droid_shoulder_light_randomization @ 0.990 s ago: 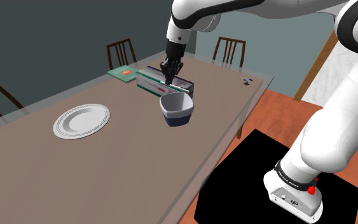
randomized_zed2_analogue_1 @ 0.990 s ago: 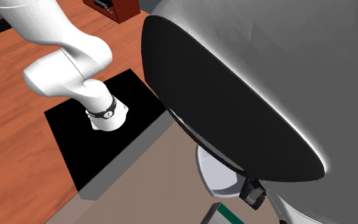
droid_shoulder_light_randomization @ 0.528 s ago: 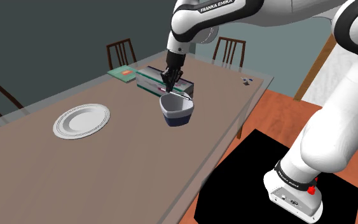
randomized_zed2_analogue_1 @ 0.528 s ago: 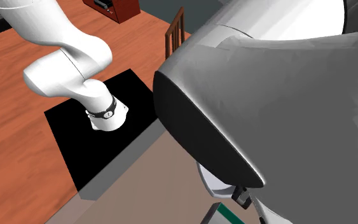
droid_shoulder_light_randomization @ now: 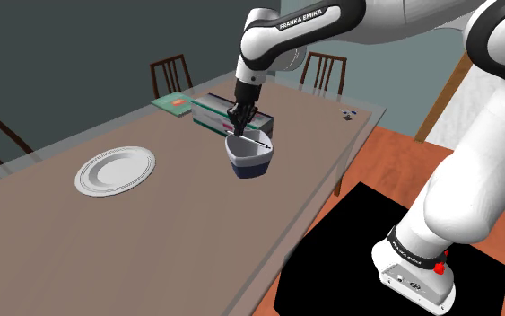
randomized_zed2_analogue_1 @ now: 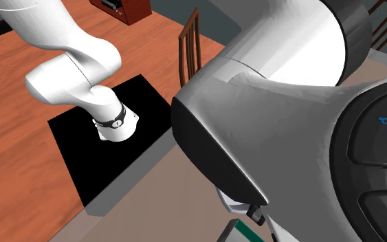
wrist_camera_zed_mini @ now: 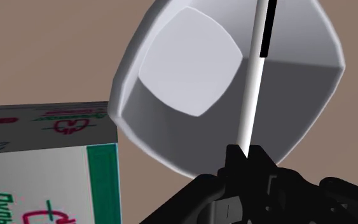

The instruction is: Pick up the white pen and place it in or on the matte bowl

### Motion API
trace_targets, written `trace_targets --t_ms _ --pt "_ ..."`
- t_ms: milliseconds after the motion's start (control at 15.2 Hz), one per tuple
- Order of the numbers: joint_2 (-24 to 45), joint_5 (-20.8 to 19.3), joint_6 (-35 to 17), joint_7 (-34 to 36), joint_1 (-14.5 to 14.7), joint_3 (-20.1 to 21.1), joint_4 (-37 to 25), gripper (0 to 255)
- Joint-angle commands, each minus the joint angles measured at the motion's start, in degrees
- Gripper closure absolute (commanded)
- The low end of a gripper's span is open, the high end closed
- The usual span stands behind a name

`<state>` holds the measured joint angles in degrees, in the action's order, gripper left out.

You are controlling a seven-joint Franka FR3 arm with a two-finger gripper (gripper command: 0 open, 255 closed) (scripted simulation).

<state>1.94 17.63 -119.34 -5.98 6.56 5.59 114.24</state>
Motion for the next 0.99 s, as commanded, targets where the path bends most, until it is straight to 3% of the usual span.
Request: trace_targets --t_ms 0,132,198,528,792,924 --pt "0.02 0.0 -0.04 -0.01 0.0 0.0 0.01 255" --pt "0.02 0.0 -0.03 -0.01 0.0 0.0 0.01 255" --pt "0.02 0.0 -0.03 -0.01 0.0 0.0 0.01 0" --pt "0.02 0.0 -0.03 -0.01 0.0 0.0 0.01 0" --pt "-2.17 -0.65 6.8 0.35 -0.91 -0.88 -4.43 0" --pt "-2.18 -0.66 6.8 0.35 -0.91 -0.88 -4.42 0"
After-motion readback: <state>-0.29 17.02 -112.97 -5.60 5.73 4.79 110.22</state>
